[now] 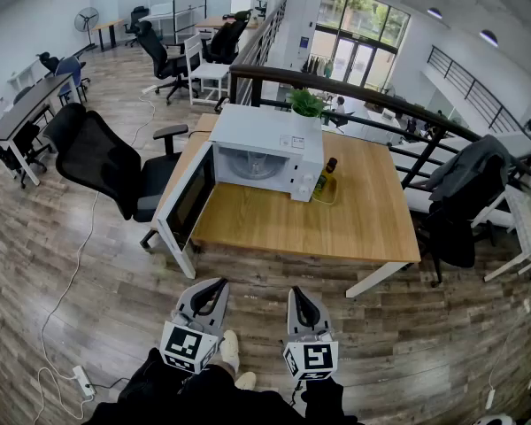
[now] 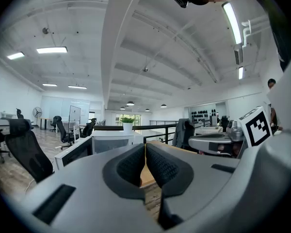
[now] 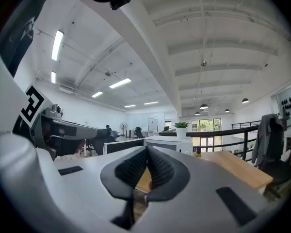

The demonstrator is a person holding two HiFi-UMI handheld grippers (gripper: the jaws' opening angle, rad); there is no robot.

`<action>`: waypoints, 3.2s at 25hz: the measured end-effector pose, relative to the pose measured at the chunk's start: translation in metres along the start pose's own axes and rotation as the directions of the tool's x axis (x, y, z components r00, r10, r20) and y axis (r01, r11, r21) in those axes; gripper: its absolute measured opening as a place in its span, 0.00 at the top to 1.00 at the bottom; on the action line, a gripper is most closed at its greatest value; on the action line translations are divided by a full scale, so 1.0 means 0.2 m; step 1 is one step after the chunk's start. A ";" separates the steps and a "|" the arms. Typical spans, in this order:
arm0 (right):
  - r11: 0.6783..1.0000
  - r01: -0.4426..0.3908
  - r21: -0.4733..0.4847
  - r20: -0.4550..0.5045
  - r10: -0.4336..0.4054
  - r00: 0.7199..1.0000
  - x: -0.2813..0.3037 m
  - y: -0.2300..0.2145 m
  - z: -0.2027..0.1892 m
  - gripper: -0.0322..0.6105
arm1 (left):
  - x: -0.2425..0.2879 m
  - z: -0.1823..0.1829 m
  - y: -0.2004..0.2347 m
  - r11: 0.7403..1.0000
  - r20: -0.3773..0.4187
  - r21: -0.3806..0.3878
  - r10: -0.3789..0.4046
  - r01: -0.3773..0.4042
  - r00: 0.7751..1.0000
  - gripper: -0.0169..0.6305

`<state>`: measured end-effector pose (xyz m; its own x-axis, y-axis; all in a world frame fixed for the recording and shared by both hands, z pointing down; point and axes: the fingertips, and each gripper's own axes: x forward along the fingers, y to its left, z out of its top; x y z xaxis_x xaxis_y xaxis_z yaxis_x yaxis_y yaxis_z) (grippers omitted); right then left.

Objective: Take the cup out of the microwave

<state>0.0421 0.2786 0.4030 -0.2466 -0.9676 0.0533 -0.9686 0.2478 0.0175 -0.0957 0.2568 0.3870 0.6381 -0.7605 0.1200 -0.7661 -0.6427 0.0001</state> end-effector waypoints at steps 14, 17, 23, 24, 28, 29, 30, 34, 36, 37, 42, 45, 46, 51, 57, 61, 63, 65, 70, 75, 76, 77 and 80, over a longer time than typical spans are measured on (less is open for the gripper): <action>1.000 -0.028 -0.004 -0.001 0.028 1.000 0.45 -0.12 0.04 0.93 | 0.33 0.06 0.28 1.000 -0.009 -0.015 0.023 -0.023 1.000 0.93; 1.000 -0.022 -0.001 -0.004 0.022 1.000 0.57 -0.15 0.07 0.93 | 0.41 0.11 0.38 1.000 -0.002 -0.012 0.029 -0.029 1.000 0.93; 1.000 -0.012 -0.009 0.001 0.012 1.000 0.82 -0.19 0.10 0.93 | 0.59 0.14 0.56 1.000 0.013 -0.009 0.014 -0.014 1.000 0.93; 1.000 -0.010 -0.014 0.004 0.010 1.000 0.86 -0.19 0.11 0.93 | 0.62 0.15 0.59 1.000 0.017 -0.008 0.009 -0.009 1.000 0.93; 1.000 0.021 -0.021 0.015 -0.021 1.000 1.00 -0.21 0.14 0.93 | 0.72 0.18 0.70 1.000 0.033 -0.001 -0.015 0.015 0.999 0.93; 0.999 0.029 -0.021 0.018 -0.029 0.999 1.02 -0.22 0.15 0.93 | 0.75 0.19 0.73 1.000 0.035 0.001 -0.021 0.021 0.999 0.93; 0.999 0.035 -0.021 0.019 -0.034 0.999 1.05 -0.23 0.15 0.93 | 0.78 0.19 0.75 1.000 0.037 0.000 -0.025 0.025 0.999 0.93; 0.998 0.049 -0.028 0.015 -0.048 0.999 1.15 -0.27 0.15 0.93 | 0.89 0.19 0.81 0.999 0.037 -0.006 -0.046 0.047 0.998 0.93; 0.998 0.056 -0.024 0.007 -0.056 0.998 1.20 -0.29 0.14 0.93 | 0.94 0.19 0.83 0.998 0.036 -0.008 -0.056 0.056 0.998 0.93; 0.998 0.058 -0.024 0.005 -0.058 0.998 1.23 -0.30 0.13 0.93 | 0.97 0.18 0.85 0.998 0.034 -0.008 -0.058 0.058 0.998 0.93; 0.998 0.056 -0.014 -0.014 -0.056 0.998 1.40 -0.39 0.08 0.93 | 1.17 0.15 0.94 0.998 0.016 -0.018 -0.058 0.058 0.998 0.93; 0.999 0.049 -0.002 -0.026 -0.049 0.998 1.53 -0.48 0.03 0.93 | 1.31 0.12 0.99 0.999 0.005 -0.022 -0.050 0.050 0.999 0.93; 0.999 0.047 0.002 -0.031 -0.047 0.998 1.57 -0.51 0.01 0.93 | 1.36 0.10 1.00 0.999 -0.002 -0.024 -0.048 0.048 0.999 0.93; 0.999 0.029 0.024 -0.063 -0.027 0.998 1.82 -0.65 -0.09 0.93 | 1.63 0.01 1.11 0.999 -0.052 -0.039 -0.030 0.028 0.998 0.93; 0.998 -0.003 0.056 -0.127 0.011 0.992 2.08 -0.78 -0.27 0.93 | 1.91 -0.13 1.22 0.998 -0.108 -0.064 -0.012 0.005 0.994 0.93; 0.997 -0.019 0.080 -0.155 0.031 0.987 2.22 -0.84 -0.38 0.93 | 2.07 -0.24 1.28 0.996 -0.142 -0.089 -0.003 -0.009 0.990 0.93; 0.995 -0.029 0.091 -0.170 0.044 0.984 2.27 -0.86 -0.43 0.93 | 2.14 -0.30 1.31 0.995 -0.160 -0.099 0.001 -0.017 0.987 0.93; 0.994 -0.038 0.098 -0.182 0.055 0.982 2.33 -0.88 -0.49 0.93 | 2.20 -0.36 1.34 0.994 -0.174 -0.109 0.003 -0.023 0.985 0.93; 0.992 -0.046 0.118 -0.214 0.070 0.974 2.41 -0.92 -0.61 0.93 | 2.33 -0.49 1.39 0.991 -0.204 -0.135 -0.008 -0.020 0.979 0.93; 0.991 -0.037 0.132 -0.249 0.069 0.966 2.45 -0.98 -0.73 0.93 | 2.45 -0.64 1.42 0.988 -0.246 -0.155 -0.014 -0.025 0.969 0.93; 0.990 -0.036 0.133 -0.253 0.069 0.965 2.47 -0.99 -0.75 0.93 | 2.48 -0.66 1.42 0.987 -0.252 -0.161 -0.017 -0.025 0.968 0.93; 0.990 -0.035 0.135 -0.257 0.069 0.964 2.48 -1.00 -0.76 0.93 | 2.50 -0.68 1.42 0.986 -0.257 -0.167 -0.022 -0.022 0.966 0.93; 0.989 -0.041 0.143 -0.259 0.078 0.963 2.50 -1.01 -0.79 0.93 | 2.55 -0.74 1.42 0.979 -0.270 -0.206 -0.059 0.003 0.961 0.93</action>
<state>0.1200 -0.2478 0.5831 -0.3048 -0.9000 0.3116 -0.9520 0.2781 -0.1279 0.0017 -0.3005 0.5947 0.6380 -0.6679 0.3832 -0.7638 -0.6120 0.2050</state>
